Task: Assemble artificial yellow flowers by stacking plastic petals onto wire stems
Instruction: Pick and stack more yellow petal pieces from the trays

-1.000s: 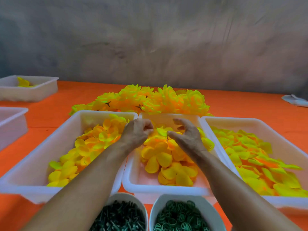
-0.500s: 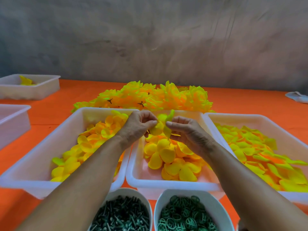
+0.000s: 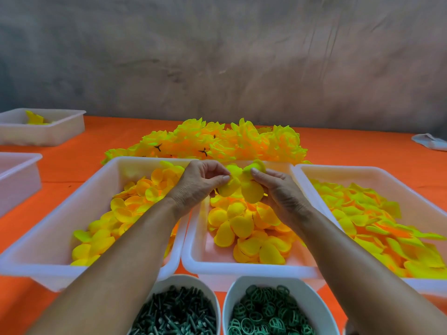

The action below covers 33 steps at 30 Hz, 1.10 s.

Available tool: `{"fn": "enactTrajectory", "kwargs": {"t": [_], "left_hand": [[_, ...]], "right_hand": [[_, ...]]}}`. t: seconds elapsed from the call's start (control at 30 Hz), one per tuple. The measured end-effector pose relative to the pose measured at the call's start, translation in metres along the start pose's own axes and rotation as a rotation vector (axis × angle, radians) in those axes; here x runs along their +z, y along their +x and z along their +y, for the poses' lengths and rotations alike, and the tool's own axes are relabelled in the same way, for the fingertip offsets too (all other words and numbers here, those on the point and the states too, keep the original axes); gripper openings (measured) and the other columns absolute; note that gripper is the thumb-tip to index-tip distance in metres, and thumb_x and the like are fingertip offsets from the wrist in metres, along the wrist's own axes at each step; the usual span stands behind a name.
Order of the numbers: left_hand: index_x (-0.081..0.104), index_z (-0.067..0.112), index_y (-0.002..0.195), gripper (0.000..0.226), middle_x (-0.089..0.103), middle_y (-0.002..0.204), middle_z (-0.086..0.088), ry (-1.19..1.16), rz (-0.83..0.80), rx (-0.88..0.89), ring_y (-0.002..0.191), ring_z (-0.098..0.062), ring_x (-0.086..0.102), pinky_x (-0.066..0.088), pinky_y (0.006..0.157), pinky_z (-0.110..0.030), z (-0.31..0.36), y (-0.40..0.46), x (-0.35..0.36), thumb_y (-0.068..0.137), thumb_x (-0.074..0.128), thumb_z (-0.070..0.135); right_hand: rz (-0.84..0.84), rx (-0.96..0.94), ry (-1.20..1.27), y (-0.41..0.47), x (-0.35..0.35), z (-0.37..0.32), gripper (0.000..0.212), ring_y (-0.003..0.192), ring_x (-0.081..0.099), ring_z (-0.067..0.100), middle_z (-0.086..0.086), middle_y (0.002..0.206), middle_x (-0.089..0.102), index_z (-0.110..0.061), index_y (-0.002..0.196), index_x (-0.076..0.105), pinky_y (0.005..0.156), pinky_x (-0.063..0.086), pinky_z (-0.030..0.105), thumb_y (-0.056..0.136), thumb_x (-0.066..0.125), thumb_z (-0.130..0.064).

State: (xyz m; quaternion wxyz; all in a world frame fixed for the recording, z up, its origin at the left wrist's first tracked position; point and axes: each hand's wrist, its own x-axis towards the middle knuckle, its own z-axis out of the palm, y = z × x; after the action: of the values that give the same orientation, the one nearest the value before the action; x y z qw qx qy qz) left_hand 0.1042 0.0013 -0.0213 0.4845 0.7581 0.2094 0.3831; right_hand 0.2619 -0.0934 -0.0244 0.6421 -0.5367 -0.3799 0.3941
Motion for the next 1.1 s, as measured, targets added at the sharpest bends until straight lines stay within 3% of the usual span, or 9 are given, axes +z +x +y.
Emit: {"fn": "enactTrajectory", "kwargs": {"t": [0.17,0.4,0.47,0.57,0.67,0.77,0.9,0.97,1.1], "left_hand": [[0.065,0.011,0.080,0.013,0.062,0.068,-0.002,0.014,0.015,0.003,0.051,-0.002,0.051,0.042,0.046,-0.018,0.002,-0.001,0.001,0.085,0.064,-0.002],[0.068,0.014,0.078,0.014,0.063,0.064,0.005,0.067,-0.029,0.000,0.050,0.002,0.052,0.041,0.047,-0.016,-0.001,-0.003,0.007,0.082,0.068,0.000],[0.069,0.014,0.081,0.004,0.064,0.070,0.004,0.113,0.023,0.026,0.059,0.001,0.054,0.043,0.053,-0.015,-0.002,-0.003,0.006,0.081,0.072,0.011],[0.065,0.003,0.069,0.041,0.056,0.058,0.006,0.171,0.112,0.065,0.053,-0.003,0.047,0.040,0.055,-0.020,-0.001,-0.002,0.007,0.080,0.066,0.043],[0.062,0.005,0.060,0.054,0.055,0.049,0.005,0.163,0.043,-0.017,0.045,-0.007,0.045,0.039,0.052,-0.024,0.004,-0.004,0.011,0.077,0.064,0.057],[0.064,0.003,0.062,0.043,0.059,0.053,-0.008,0.199,-0.018,-0.065,0.042,-0.011,0.044,0.036,0.047,-0.019,0.005,-0.005,0.012,0.080,0.070,0.042],[0.068,0.003,0.077,0.008,0.060,0.051,0.001,0.050,-0.086,-0.136,0.042,-0.005,0.049,0.035,0.039,-0.016,0.007,-0.005,0.005,0.084,0.067,0.007],[0.067,0.006,0.078,0.012,0.061,0.054,0.002,-0.029,-0.045,-0.155,0.046,-0.008,0.055,0.040,0.040,-0.018,0.007,-0.004,0.003,0.084,0.062,-0.004],[0.062,0.010,0.078,0.020,0.060,0.063,-0.003,-0.117,0.090,-0.193,0.047,-0.011,0.055,0.040,0.039,-0.019,0.005,-0.001,0.002,0.088,0.056,-0.006]], "right_hand": [[0.082,-0.088,0.038,-0.003,0.001,-0.001,0.009,0.071,0.064,0.015,0.007,0.079,0.070,-0.007,0.088,0.071,0.064,0.053,0.026,0.079,0.069,-0.010],[0.095,-0.143,-0.047,-0.009,0.003,0.001,0.014,0.059,0.057,0.015,0.009,0.069,0.064,0.000,0.079,0.069,0.054,0.046,0.024,0.071,0.076,-0.008],[0.088,-0.185,-0.087,-0.009,0.004,0.002,0.024,0.067,0.053,0.020,0.014,0.075,0.061,0.009,0.083,0.066,0.060,0.042,0.030,0.071,0.077,-0.008],[0.065,-0.286,-0.201,-0.010,0.007,0.004,0.032,0.067,0.039,0.021,0.012,0.069,0.049,0.018,0.074,0.058,0.061,0.033,0.035,0.069,0.080,-0.006],[0.035,-0.375,-0.360,-0.009,0.010,0.007,0.037,0.058,0.029,0.012,0.001,0.057,0.034,-0.007,0.052,0.048,0.053,0.025,0.029,0.064,0.083,-0.004],[0.008,-0.417,-0.448,-0.009,0.013,0.010,0.046,0.054,0.026,0.007,-0.009,0.053,0.031,-0.018,0.047,0.043,0.049,0.024,0.025,0.060,0.085,-0.004],[-0.082,-0.369,-0.339,-0.008,0.014,0.009,0.021,0.063,0.039,0.014,0.007,0.064,0.050,0.006,0.063,0.061,0.056,0.035,0.028,0.063,0.081,0.001],[-0.091,-0.308,-0.201,-0.008,0.012,0.006,0.022,0.064,0.043,0.015,0.011,0.071,0.053,0.011,0.073,0.063,0.057,0.039,0.025,0.065,0.078,-0.002],[0.158,-0.255,-0.002,-0.005,0.005,0.000,0.008,0.069,0.056,0.014,0.006,0.073,0.063,-0.007,0.078,0.065,0.065,0.046,0.027,0.076,0.073,-0.009]]}}
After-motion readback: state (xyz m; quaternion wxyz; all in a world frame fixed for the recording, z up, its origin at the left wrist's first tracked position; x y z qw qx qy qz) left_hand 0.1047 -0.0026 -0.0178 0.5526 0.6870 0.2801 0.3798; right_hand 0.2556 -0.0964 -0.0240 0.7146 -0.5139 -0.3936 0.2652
